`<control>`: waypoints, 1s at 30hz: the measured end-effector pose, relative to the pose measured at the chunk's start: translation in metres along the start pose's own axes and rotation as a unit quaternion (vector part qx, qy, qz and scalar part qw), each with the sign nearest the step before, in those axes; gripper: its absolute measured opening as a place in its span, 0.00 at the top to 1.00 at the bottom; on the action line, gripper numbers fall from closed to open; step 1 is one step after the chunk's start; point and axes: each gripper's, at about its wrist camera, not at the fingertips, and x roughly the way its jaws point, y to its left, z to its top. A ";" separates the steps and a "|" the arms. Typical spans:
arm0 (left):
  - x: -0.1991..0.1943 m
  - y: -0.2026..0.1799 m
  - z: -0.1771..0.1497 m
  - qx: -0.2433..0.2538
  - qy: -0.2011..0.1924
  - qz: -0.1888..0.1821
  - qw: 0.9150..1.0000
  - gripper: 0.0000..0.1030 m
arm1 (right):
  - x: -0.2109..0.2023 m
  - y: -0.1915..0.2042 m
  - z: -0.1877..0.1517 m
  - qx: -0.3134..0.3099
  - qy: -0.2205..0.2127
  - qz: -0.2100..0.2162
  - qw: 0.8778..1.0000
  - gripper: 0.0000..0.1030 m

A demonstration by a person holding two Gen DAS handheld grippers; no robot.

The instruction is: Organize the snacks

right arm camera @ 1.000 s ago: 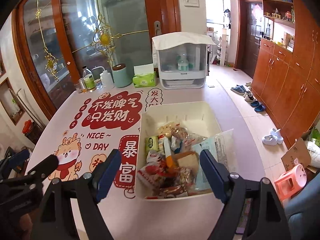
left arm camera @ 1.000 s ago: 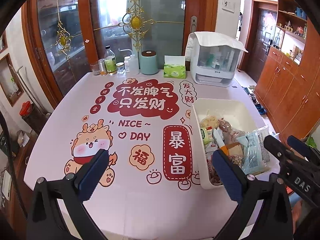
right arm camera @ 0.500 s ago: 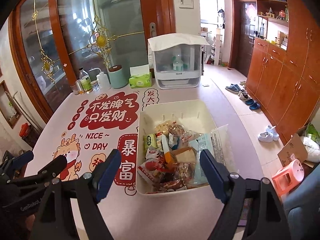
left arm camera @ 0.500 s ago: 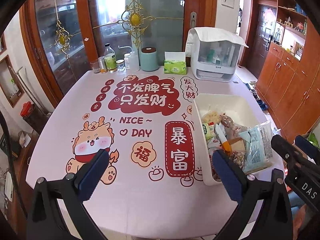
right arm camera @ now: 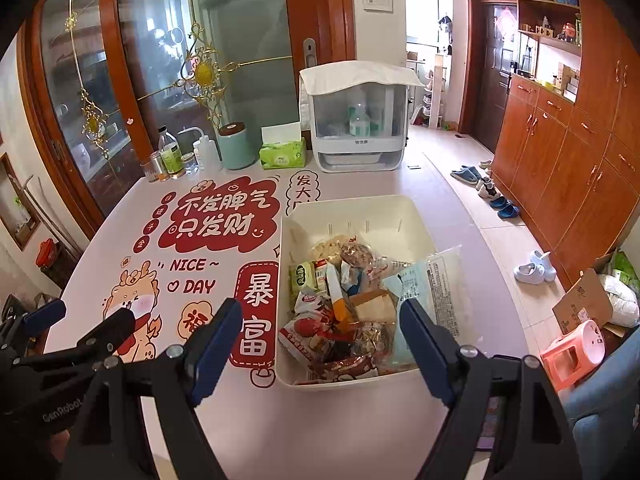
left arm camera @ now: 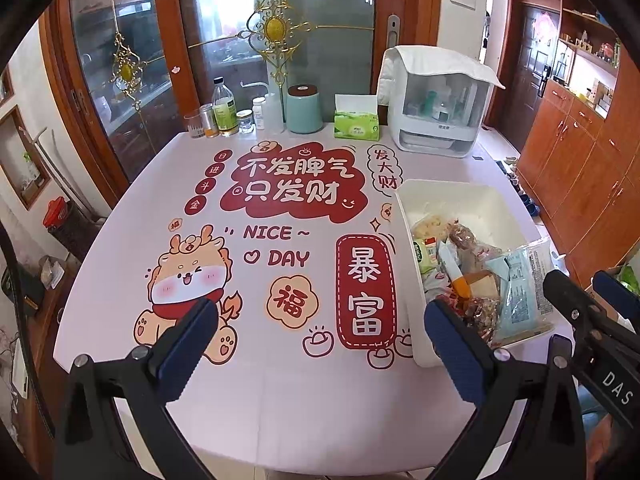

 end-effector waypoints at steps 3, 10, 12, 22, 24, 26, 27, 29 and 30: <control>0.001 -0.001 0.000 0.000 0.001 0.000 1.000 0.00 | 0.000 0.000 0.000 0.000 0.001 -0.001 1.000 0.21; 0.005 -0.001 -0.002 0.001 0.009 -0.004 1.000 0.00 | 0.002 0.001 0.001 -0.001 0.000 -0.003 1.000 0.21; 0.007 -0.002 -0.002 0.001 0.012 -0.005 1.000 0.00 | 0.003 -0.001 0.000 -0.002 0.000 -0.004 1.000 0.21; 0.011 -0.008 -0.002 0.004 0.019 -0.010 1.000 0.00 | 0.006 -0.008 -0.002 -0.004 0.004 -0.006 1.000 0.21; 0.012 -0.009 -0.002 0.008 0.020 -0.009 1.000 0.00 | 0.006 -0.008 -0.002 -0.005 0.004 -0.007 1.000 0.21; 0.012 -0.010 -0.003 0.010 0.019 -0.008 1.000 0.00 | 0.005 -0.008 -0.002 -0.009 0.005 -0.006 1.000 0.21; 0.012 -0.011 -0.003 0.011 0.019 -0.007 1.000 0.00 | 0.005 -0.009 -0.002 -0.009 0.005 -0.005 1.000 0.21; 0.012 -0.011 -0.003 0.010 0.019 -0.008 1.000 0.00 | 0.005 -0.008 -0.001 -0.011 0.005 -0.004 1.000 0.21; 0.012 -0.011 -0.003 0.009 0.019 -0.007 1.000 0.00 | 0.006 -0.008 -0.001 -0.011 0.005 -0.005 1.000 0.21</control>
